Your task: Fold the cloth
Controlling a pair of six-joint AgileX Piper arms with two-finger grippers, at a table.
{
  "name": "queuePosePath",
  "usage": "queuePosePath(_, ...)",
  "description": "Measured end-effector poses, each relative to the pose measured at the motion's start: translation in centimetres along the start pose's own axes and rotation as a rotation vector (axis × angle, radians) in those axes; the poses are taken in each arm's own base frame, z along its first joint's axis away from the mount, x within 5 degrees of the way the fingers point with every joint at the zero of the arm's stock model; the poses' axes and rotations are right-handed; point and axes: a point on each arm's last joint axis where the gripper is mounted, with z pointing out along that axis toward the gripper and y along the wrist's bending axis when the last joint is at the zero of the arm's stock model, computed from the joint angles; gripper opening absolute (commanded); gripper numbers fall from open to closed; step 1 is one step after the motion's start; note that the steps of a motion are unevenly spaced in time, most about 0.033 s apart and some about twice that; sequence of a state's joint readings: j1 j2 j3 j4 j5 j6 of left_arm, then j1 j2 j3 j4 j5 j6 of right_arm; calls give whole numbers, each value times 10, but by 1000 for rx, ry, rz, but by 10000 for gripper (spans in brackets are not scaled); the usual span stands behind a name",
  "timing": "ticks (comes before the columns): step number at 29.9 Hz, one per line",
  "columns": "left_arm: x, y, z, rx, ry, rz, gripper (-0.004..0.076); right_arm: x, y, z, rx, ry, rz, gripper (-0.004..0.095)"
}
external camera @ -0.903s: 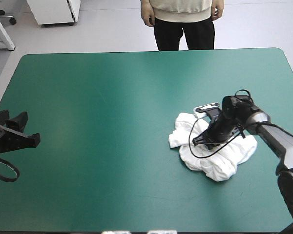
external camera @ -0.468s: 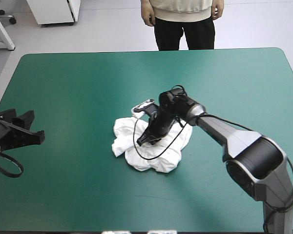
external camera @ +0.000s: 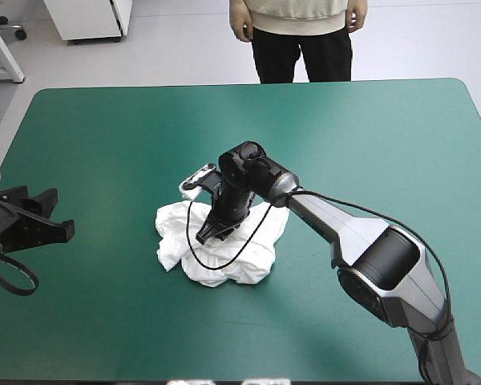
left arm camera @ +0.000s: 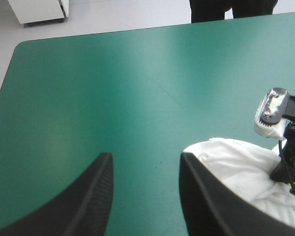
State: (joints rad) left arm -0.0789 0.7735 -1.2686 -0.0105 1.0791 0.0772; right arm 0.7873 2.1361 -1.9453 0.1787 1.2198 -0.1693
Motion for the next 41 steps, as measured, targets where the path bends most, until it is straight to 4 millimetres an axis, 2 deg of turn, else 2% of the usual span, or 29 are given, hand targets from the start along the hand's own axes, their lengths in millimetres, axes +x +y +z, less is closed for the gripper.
queuePosePath(3,0,0,2,5,17,-2,318,0,2,-12,5,-21,15,584)
queuePosePath(6,0,-1,14,22,74,-8,318,3,4,-41,42,-73,7,584)
queuePosePath(9,-1,-2,39,39,165,-13,318,11,1,-88,105,-164,16,585)
queuePosePath(12,-3,-2,74,46,258,-14,318,29,-6,-151,163,-290,48,583)
queuePosePath(16,-1,-6,131,108,390,-18,321,77,-8,-236,242,-465,95,583)
queuePosePath(20,10,-13,184,192,507,-32,379,132,-1,-283,344,-546,137,583)
queuePosePath(25,24,-16,227,233,597,-32,400,192,7,-312,483,-606,197,583)
queuePosePath(29,35,-20,253,273,653,-43,400,221,14,-321,507,-653,251,583)
queuePosePath(36,68,-27,297,338,766,-71,400,241,15,-308,481,-642,351,581)
queuePosePath(41,90,-37,314,344,801,-59,395,241,11,-293,480,-598,404,581)
